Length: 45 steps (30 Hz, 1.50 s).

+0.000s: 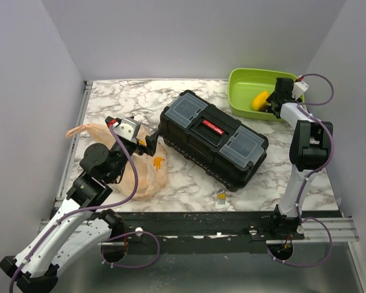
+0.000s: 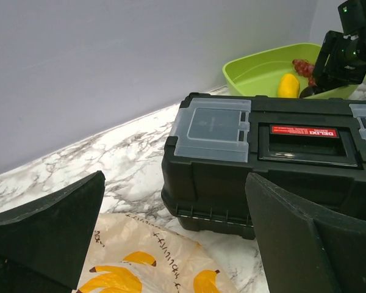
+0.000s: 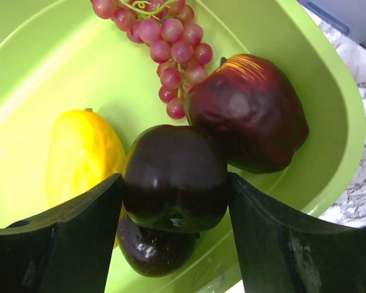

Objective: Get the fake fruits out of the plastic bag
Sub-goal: Place the fake fruit in the bin, then reset both arms

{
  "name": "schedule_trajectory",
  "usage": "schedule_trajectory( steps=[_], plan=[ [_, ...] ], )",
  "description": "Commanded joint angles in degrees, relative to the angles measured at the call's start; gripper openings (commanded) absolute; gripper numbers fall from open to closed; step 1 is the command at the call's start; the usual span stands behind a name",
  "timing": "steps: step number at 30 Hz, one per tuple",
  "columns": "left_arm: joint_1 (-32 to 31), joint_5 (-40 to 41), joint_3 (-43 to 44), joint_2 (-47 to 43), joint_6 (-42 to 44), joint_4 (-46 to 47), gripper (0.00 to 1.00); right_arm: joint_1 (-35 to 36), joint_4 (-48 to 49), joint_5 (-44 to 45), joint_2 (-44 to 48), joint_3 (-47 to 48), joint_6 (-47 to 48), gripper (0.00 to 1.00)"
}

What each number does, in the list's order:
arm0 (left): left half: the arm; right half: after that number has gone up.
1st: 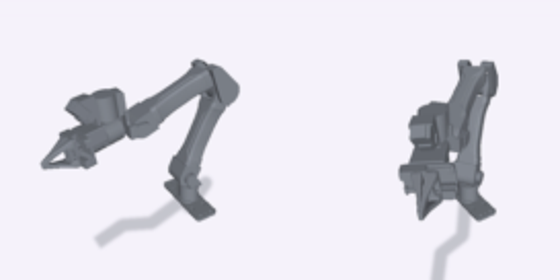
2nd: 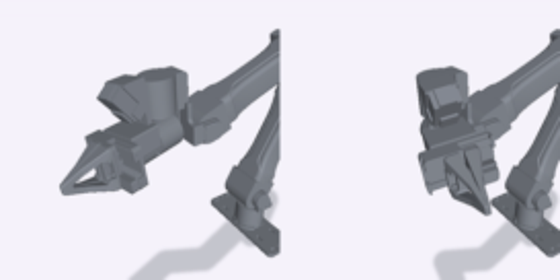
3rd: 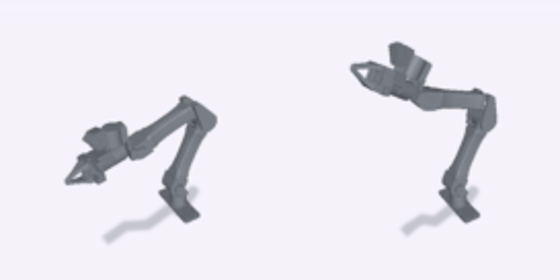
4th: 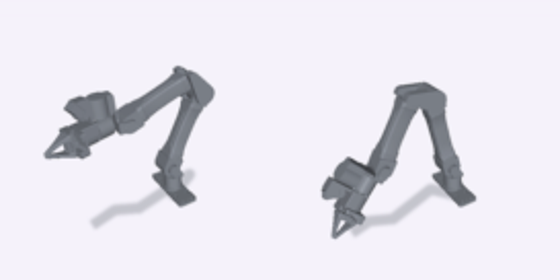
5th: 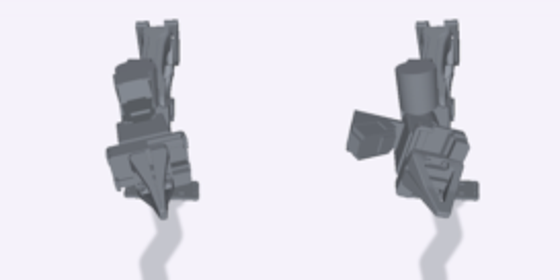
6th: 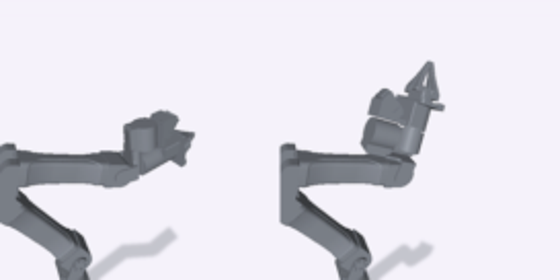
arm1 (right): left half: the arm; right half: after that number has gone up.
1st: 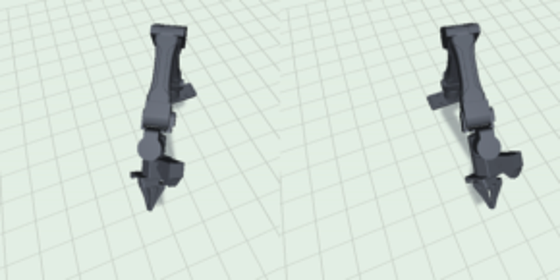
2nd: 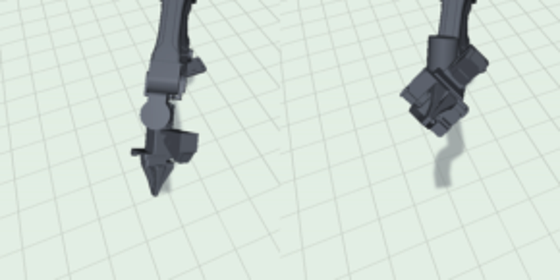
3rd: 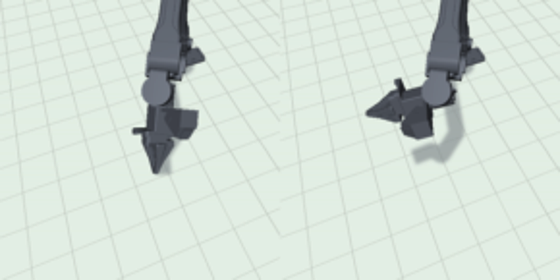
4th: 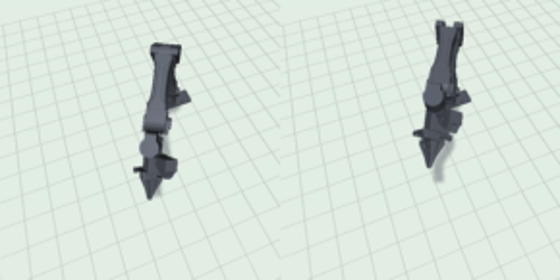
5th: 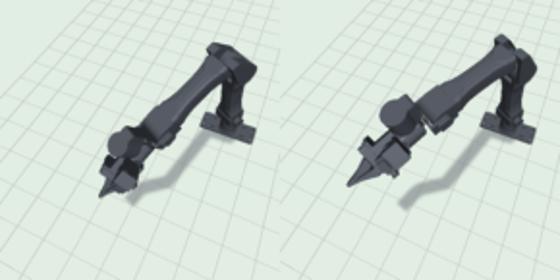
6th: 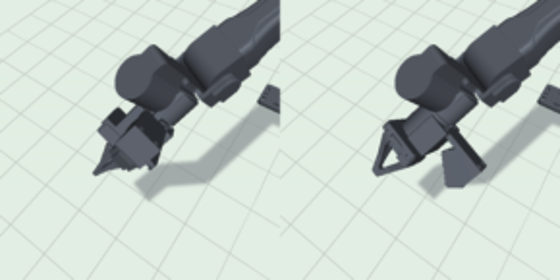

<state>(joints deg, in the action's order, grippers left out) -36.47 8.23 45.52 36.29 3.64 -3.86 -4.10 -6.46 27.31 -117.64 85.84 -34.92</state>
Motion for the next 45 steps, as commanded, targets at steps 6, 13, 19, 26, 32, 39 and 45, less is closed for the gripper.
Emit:
schedule_trajectory(
  steps=[6, 13, 19, 26, 32, 39, 45],
  plan=[
    [-0.2, 0.14, -0.69, -0.08, -0.52, 1.66, 0.97, -0.18, -0.63, -2.5, 4.56, -3.3, 2.02, 0.85],
    [-0.27, -0.39, -0.6, 0.06, -1.43, 1.69, 0.97, 0.5, -1.36, -5.73, 15.31, -11.54, 2.74, 0.86],
    [-0.27, -1.0, -0.19, 0.75, -2.6, 0.97, 0.97, 3.22, -1.52, -10.7, 28.41, -22.05, 4.18, 0.86],
    [-0.23, -1.12, -0.09, 1.82, -3.38, 0.87, 0.97, 4.1, -1.24, -24.4, 47.14, -34.0, 7.57, 0.88],
    [-0.24, 0.1, 1.72, 1.6, -5.29, -0.27, 0.97, 4.1, -5.42, -34.62, 60.75, -33.78, 8.34, 0.93],
    [-0.22, 0.74, 7.67, -4.27, -8.54, -4.06, 0.98, 4.1, -9.08, -45.91, 71.13, -27.1, 10.38, 1.0],
    [-0.24, 2.5, 12.57, -11.62, -9.63, -8.04, 0.99, 4.1, -12.76, -44.64, 73.85, -20.42, 10.53, 1.0]
  ],
)
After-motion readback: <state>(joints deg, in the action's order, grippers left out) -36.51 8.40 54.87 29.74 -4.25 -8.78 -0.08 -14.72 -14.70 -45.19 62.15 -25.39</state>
